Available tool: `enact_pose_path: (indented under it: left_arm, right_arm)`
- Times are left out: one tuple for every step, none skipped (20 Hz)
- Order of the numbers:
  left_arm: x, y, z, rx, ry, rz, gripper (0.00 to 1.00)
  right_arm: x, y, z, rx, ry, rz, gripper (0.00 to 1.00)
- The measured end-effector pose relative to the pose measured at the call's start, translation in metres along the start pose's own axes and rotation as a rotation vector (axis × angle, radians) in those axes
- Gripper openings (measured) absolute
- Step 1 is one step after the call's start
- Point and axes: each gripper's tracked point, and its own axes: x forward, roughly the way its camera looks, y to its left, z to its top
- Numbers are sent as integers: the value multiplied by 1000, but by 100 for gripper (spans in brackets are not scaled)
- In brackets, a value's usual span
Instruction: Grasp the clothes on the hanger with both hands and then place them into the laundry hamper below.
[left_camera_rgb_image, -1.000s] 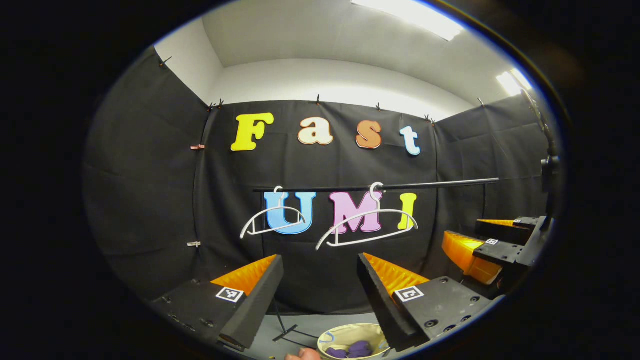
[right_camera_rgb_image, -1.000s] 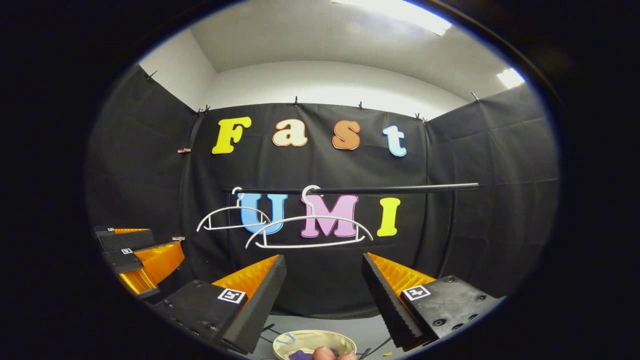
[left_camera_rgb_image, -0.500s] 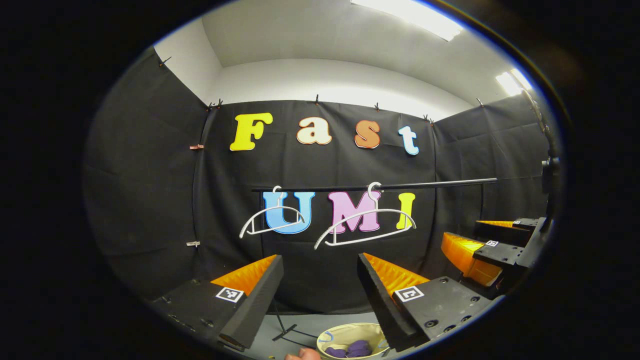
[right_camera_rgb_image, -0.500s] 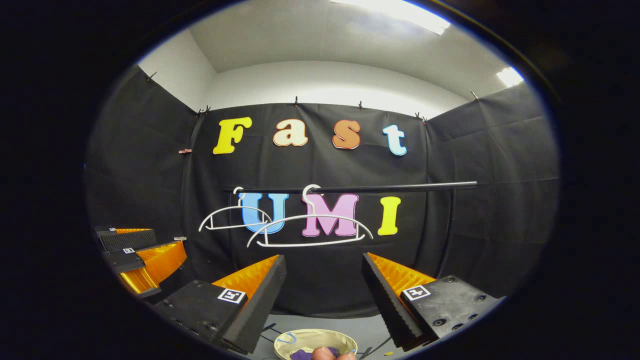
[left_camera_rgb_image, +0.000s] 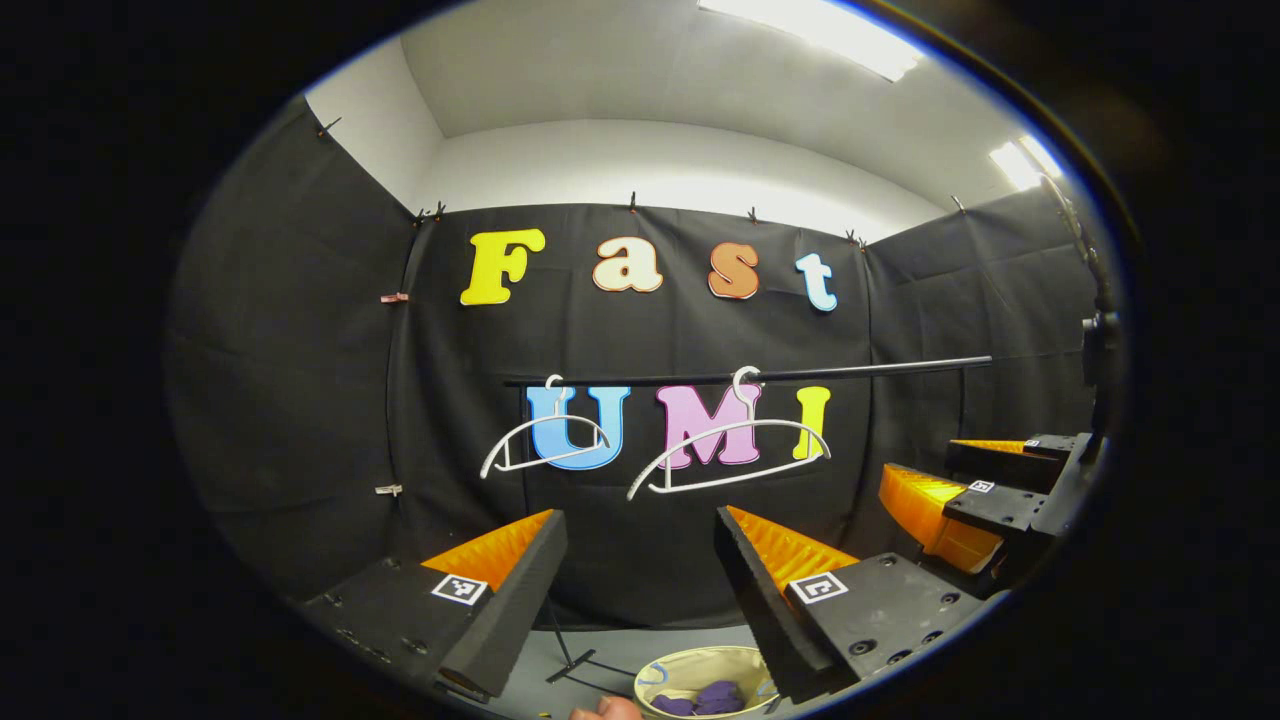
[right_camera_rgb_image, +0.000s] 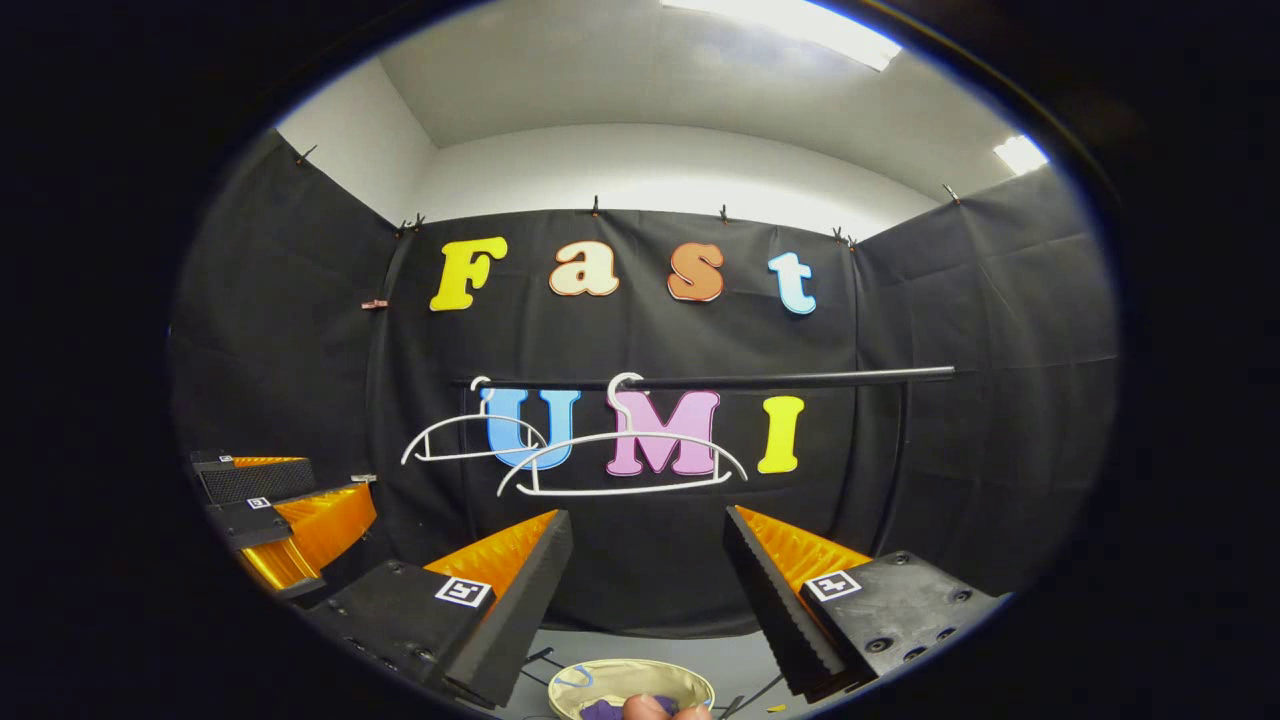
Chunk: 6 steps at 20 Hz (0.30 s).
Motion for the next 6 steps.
enact_pose_path:
  left_arm:
    - [-1,0,0,1,0,2,94]
    - [-1,0,0,2,1,5,94]
    - [-2,-1,1,3,-1,6,94]
    - [-2,-1,2,4,-1,7,94]
    - [-2,-3,1,6,-2,9,94]
    - [-3,-5,2,8,-3,10,94]
  right_arm:
    - [-1,-1,0,-2,-1,1,98]
    - [-1,-1,0,-2,-1,2,98]
    - [-1,-3,0,-1,-1,2,98]
    - [-1,-3,0,2,-2,3,98]
    - [-1,-5,0,3,-1,2,98]
    - [-2,-6,0,4,-1,4,98]
